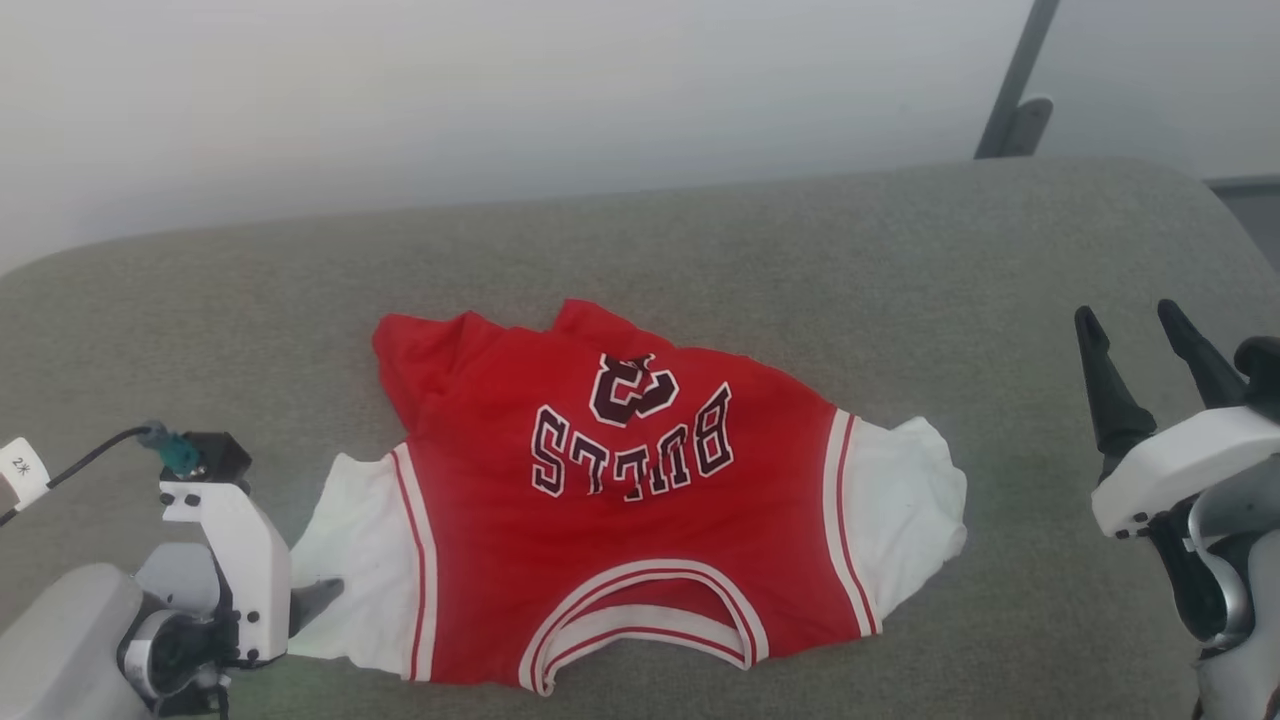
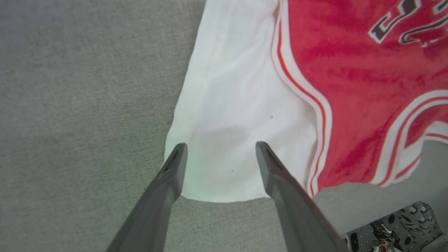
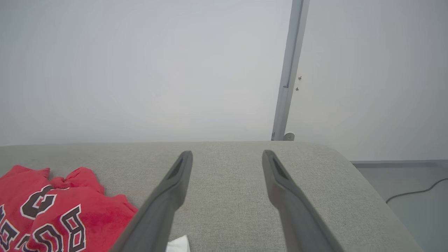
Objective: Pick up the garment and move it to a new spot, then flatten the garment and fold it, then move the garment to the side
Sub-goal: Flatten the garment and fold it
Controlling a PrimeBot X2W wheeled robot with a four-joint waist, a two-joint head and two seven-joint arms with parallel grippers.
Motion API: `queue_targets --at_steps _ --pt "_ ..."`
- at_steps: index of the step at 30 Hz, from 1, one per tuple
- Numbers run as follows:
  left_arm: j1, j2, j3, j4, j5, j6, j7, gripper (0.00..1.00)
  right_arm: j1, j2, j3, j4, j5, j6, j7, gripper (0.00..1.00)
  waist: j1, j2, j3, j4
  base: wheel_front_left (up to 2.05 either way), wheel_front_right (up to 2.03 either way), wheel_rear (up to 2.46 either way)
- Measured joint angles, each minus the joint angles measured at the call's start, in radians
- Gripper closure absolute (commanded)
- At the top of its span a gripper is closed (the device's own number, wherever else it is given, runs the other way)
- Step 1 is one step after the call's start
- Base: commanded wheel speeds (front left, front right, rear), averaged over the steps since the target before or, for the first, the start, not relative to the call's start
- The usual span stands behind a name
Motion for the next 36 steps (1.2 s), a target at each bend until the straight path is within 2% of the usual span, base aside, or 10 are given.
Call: queue_targets --at_steps 8,14,15,16,26,36 --pt "-0.026 -0.023 -0.019 0.113 -0.002 0.014 0.041 0.0 0.035 0.024 -0.03 -0.049 -0.009 0.0 0.035 0.0 0.0 0.0 0.042 -0.023 0.0 0.0 0.0" --pt "-0.055 -0.041 -0.017 0.19 -0.004 -0.016 0.022 0.0 0.056 0.021 -0.016 -0.074 0.004 0.0 0.088 0.0 0.0 0.0 0.061 -0.027 0.0 0.0 0.0" --pt "-0.06 -0.042 -0.021 0.197 -0.002 -0.029 0.021 0.2 0.061 0.02 -0.013 -0.076 0.007 0.0 0.1 0.0 0.0 0.0 0.063 -0.026 0.0 0.0 0.0" --pt "-0.064 -0.043 -0.023 0.207 0.0 -0.039 0.021 1.0 0.066 0.02 -0.008 -0.076 0.018 0.0 0.121 0.0 0.0 0.0 0.065 -0.025 0.0 0.0 0.0" --pt "-0.125 -0.07 -0.042 0.264 0.007 -0.077 0.009 1.0 0.088 -0.02 0.074 -0.016 0.091 0.0 0.333 0.0 0.0 0.0 0.094 0.012 0.0 0.0 0.0" --pt "-0.194 -0.116 -0.059 0.317 0.016 -0.095 0.012 1.0 -0.011 -0.031 0.16 0.209 0.135 0.0 0.516 0.0 0.0 0.0 0.131 0.058 0.0 0.0 0.0"
